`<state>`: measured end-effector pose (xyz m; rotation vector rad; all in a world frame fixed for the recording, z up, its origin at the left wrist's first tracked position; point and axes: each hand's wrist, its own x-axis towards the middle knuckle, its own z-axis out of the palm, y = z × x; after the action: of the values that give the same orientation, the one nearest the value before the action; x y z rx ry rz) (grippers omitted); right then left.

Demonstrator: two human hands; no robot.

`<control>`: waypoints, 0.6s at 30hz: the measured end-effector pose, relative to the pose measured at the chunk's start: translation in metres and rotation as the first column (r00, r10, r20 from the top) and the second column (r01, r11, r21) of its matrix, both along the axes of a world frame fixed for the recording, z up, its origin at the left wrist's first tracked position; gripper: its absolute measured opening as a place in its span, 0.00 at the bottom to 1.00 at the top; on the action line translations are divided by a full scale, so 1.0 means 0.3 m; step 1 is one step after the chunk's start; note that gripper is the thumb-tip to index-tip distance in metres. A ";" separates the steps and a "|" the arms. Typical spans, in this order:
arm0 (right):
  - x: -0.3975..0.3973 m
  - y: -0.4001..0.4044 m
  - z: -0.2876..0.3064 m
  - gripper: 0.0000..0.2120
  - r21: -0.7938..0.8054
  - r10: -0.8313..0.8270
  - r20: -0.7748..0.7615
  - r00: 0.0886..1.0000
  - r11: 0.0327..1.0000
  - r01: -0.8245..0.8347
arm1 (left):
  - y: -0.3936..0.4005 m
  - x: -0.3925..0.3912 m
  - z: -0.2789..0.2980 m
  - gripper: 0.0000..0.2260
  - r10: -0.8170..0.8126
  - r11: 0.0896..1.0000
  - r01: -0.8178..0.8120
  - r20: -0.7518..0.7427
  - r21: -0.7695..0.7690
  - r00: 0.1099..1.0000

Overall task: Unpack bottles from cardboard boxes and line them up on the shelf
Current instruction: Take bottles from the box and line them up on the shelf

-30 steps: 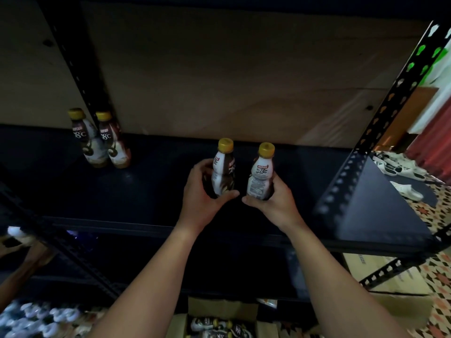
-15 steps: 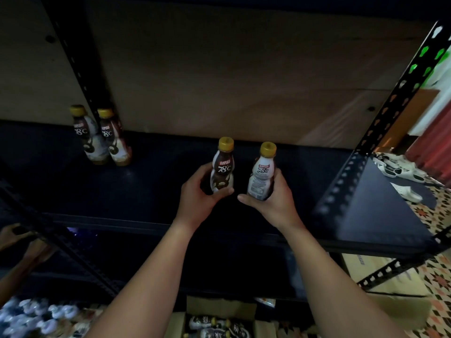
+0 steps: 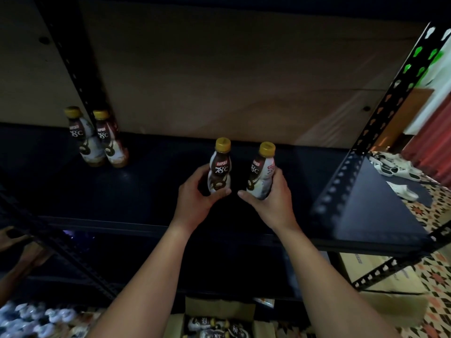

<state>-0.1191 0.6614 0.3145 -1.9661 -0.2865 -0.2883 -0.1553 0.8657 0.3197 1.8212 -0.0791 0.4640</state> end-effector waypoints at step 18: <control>-0.011 -0.002 0.005 0.25 -0.022 0.032 0.021 0.999 0.999 -0.032 | -0.007 -0.013 0.009 0.27 -0.019 0.999 0.019 0.007 0.044 1.000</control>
<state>-0.1223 0.6607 0.3159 -1.9792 -0.3356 -0.2866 -0.1592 0.8636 0.3224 1.8607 -0.1127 0.4586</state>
